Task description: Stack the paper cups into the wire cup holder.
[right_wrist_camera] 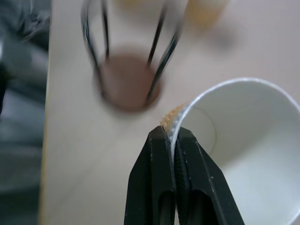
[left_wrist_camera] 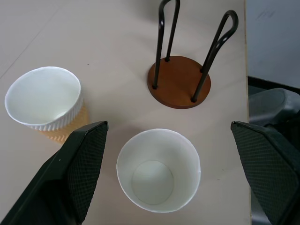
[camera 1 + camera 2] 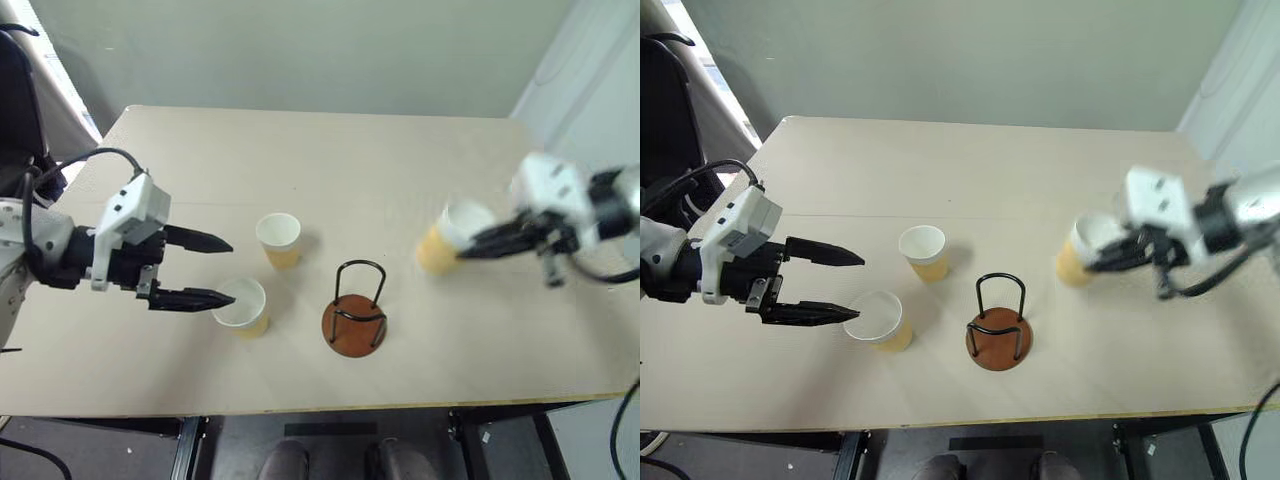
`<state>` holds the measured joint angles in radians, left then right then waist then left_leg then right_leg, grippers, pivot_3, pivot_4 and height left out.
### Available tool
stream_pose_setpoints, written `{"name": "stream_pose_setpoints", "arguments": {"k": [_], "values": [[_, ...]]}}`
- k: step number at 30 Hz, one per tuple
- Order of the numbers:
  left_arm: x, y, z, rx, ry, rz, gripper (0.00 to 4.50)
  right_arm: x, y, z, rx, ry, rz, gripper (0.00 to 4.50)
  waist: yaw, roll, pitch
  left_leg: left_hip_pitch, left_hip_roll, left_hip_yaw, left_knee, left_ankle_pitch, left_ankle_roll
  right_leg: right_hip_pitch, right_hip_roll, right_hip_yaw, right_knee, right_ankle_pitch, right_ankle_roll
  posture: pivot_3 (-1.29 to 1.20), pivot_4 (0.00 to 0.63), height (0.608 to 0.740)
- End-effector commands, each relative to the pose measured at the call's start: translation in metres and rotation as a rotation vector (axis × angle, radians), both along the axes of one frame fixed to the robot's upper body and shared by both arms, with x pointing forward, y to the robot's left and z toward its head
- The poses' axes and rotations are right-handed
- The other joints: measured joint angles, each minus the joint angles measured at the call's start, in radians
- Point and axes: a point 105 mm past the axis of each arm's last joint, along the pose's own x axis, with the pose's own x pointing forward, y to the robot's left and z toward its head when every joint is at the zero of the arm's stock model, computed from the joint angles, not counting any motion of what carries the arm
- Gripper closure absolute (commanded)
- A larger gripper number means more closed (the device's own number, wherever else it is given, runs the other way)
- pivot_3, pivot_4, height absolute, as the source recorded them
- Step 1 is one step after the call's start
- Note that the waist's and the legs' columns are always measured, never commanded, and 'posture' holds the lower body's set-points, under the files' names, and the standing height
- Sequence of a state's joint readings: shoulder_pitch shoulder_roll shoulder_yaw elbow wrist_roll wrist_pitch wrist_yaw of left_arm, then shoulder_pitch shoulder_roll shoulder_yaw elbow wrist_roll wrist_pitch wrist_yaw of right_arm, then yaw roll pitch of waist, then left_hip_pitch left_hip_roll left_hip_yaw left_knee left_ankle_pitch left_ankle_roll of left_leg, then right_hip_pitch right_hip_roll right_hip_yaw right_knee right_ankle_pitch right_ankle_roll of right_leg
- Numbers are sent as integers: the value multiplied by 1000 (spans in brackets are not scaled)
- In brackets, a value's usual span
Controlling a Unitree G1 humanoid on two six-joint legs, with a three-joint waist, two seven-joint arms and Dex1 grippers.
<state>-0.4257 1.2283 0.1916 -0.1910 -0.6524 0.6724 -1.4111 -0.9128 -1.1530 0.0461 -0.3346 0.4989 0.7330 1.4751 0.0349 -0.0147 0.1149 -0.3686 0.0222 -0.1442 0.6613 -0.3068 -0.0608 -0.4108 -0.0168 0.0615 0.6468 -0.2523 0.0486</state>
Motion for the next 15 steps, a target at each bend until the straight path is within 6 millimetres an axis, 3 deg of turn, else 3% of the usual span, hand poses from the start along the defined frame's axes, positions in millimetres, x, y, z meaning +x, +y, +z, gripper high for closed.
{"name": "stream_pose_setpoints", "arguments": {"k": [1, 6, 15], "values": [[-1, 1, 12, 5, -55, -1, 0, -21, 24, 20, 64, -14, 162, 4461, -1, 0, 0, 1, 1, 0, 0, 0, 0, 0, 1, 0, 0, 0, 0, 0, 150, 740], [1, -2, 11, 0, -56, -9, 0, -29, 55, -5, 35, 40, 288, 4461, -3, 0, 0, 1, 2, -1, 1, 0, 0, 0, 2, 0, 1, 0, -1, 0, 150, 740], [-4, 0, 10, 5, -52, 4, 0, -11, 61, -38, -33, 54, 260, 4461, -2, 0, 0, 0, 2, -2, 1, 0, -1, 0, 1, -1, 1, 0, -1, 0, 150, 740]]}}
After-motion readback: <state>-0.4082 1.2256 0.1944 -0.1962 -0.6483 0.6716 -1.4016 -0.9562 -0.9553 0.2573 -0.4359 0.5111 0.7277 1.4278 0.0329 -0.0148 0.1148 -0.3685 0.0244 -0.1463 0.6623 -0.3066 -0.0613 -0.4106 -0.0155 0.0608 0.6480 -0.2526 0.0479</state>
